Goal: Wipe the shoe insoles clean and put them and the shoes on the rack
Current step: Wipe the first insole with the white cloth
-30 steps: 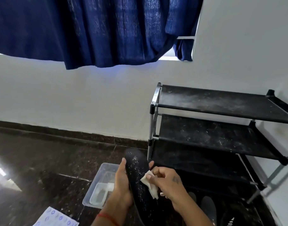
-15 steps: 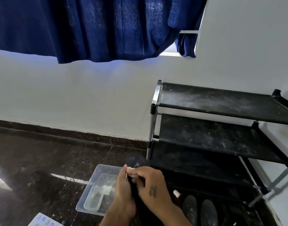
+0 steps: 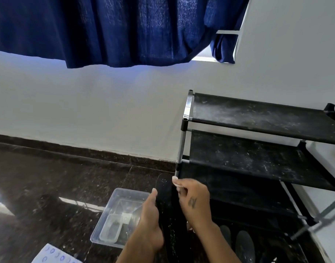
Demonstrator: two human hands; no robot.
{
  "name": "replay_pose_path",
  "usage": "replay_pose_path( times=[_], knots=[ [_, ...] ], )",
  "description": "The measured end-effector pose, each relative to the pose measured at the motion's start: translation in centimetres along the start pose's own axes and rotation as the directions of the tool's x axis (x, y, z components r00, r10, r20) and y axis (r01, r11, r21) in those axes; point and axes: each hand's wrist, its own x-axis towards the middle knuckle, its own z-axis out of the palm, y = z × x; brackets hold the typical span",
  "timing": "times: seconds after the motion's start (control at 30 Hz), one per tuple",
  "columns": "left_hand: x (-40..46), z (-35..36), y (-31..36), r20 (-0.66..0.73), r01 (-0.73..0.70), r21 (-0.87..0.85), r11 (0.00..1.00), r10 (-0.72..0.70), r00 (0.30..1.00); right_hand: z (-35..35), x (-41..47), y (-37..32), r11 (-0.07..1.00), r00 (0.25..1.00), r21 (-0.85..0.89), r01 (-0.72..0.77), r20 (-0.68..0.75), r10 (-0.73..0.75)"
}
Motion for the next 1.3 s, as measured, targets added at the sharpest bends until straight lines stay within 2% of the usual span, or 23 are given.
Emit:
replay_pose_path(
  times=[0.07,0.13,0.27,0.4,0.57,0.67,0.73,0.77,0.9,0.97,1.03,1.13,1.2,1.27,1.3],
  knots=[
    [-0.2,0.2,0.0,0.011,-0.007,-0.004,1.0,0.007,1.0,-0.1,-0.4,-1.3,0.996,0.999,0.088,0.035,-0.017,-0.034],
    [0.0,0.2,-0.2,-0.023,-0.034,0.008,0.999,0.035,0.999,0.4,-1.6,-2.4,0.987,0.993,0.12,0.103,0.052,-0.11],
    [0.2,0.7,-0.5,-0.139,-0.061,0.003,0.998,0.061,0.988,0.3,-2.4,-2.1,0.981,0.979,0.078,0.178,0.083,-0.184],
    [0.2,1.4,-0.4,-0.101,-0.022,-0.031,0.999,0.019,0.995,-1.1,-1.5,-0.9,0.974,0.972,-0.013,0.224,0.075,-0.223],
    [0.6,1.6,-0.9,-0.04,0.03,0.01,0.999,-0.03,0.999,-1.2,-0.5,2.5,0.994,0.991,-0.056,0.098,0.1,-0.092],
    [0.7,1.6,-0.8,-0.006,0.054,0.019,0.998,-0.054,0.999,-2.2,0.1,3.1,0.999,1.0,0.035,-0.01,-0.009,0.01],
    [0.8,1.6,-0.7,0.012,0.046,0.026,0.999,-0.046,0.999,-2.5,0.3,2.7,0.998,0.996,0.063,-0.011,-0.093,0.016],
    [0.9,1.6,-0.7,0.025,0.028,0.031,0.999,-0.029,0.999,-2.4,0.3,2.3,0.997,0.996,0.078,0.004,-0.09,0.003],
    [1.4,1.7,-0.7,0.011,-0.028,0.022,0.999,0.028,1.0,-1.0,-0.9,0.5,0.987,0.99,0.097,0.131,0.032,-0.135],
    [1.7,1.4,-0.6,-0.003,-0.028,0.019,0.999,0.028,1.0,-1.3,-1.1,-0.3,0.975,0.986,0.18,0.128,0.08,-0.144],
    [1.6,1.1,-0.3,-0.036,-0.022,0.031,0.999,0.023,0.999,-2.2,-0.9,-0.4,0.963,0.964,0.25,0.101,0.214,-0.157],
    [1.1,0.9,0.0,0.0,0.046,0.041,0.998,-0.046,0.999,-3.3,-0.3,0.7,0.981,0.908,0.169,0.095,0.389,-0.155],
    [0.9,0.7,0.2,0.042,0.076,0.059,0.995,-0.079,0.996,-3.4,-0.1,1.7,0.993,0.943,0.072,0.093,0.314,-0.111],
    [0.7,0.6,0.2,0.067,0.077,0.077,0.994,-0.082,0.994,-3.2,0.2,2.3,0.996,0.992,0.005,0.084,0.093,-0.084],
    [0.6,0.6,0.1,0.075,0.081,0.079,0.994,-0.087,0.993,-3.0,0.3,2.2,0.998,0.999,0.026,0.054,-0.003,-0.054]
  ],
)
